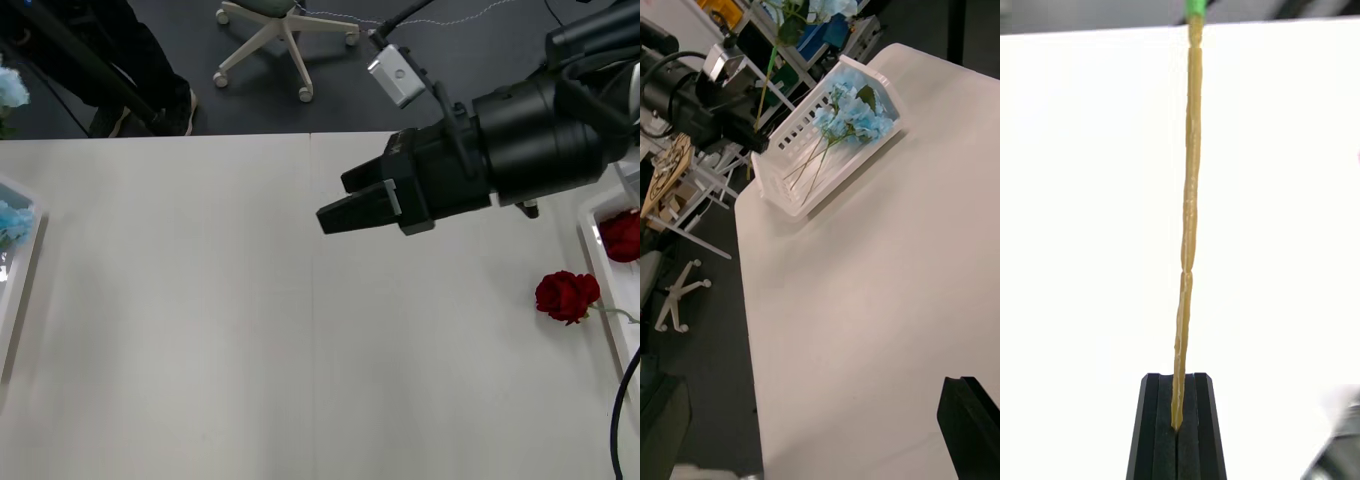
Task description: Put the red flowers into the right box and the blue flowers into the left box
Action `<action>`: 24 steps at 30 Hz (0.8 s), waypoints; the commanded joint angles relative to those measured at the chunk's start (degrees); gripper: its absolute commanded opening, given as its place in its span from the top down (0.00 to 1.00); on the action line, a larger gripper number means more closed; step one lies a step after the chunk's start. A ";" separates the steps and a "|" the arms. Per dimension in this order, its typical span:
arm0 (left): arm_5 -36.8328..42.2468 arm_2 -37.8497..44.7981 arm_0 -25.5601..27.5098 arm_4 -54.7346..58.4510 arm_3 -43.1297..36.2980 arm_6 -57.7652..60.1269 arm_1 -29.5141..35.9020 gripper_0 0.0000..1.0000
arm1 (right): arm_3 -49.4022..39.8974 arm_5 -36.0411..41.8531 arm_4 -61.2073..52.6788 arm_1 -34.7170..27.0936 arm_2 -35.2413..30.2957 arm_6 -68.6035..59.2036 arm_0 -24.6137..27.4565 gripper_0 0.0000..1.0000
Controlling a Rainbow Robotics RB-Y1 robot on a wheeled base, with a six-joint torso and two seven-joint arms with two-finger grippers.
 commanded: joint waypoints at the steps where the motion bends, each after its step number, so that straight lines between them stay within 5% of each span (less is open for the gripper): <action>1: -2.67 3.91 4.65 -6.01 -0.70 4.14 5.38 1.00 | 2.57 2.20 -4.32 -5.62 -3.17 8.24 0.97 0.04; 10: -7.06 6.37 6.06 -20.51 5.28 2.82 6.79 1.00 | 4.94 8.70 -6.61 -13.18 -7.03 22.83 3.87 0.05; 24: -20.07 -5.50 2.37 -42.84 19.25 2.12 7.67 1.00 | 5.73 10.46 -8.63 -21.62 -10.46 45.16 10.38 0.04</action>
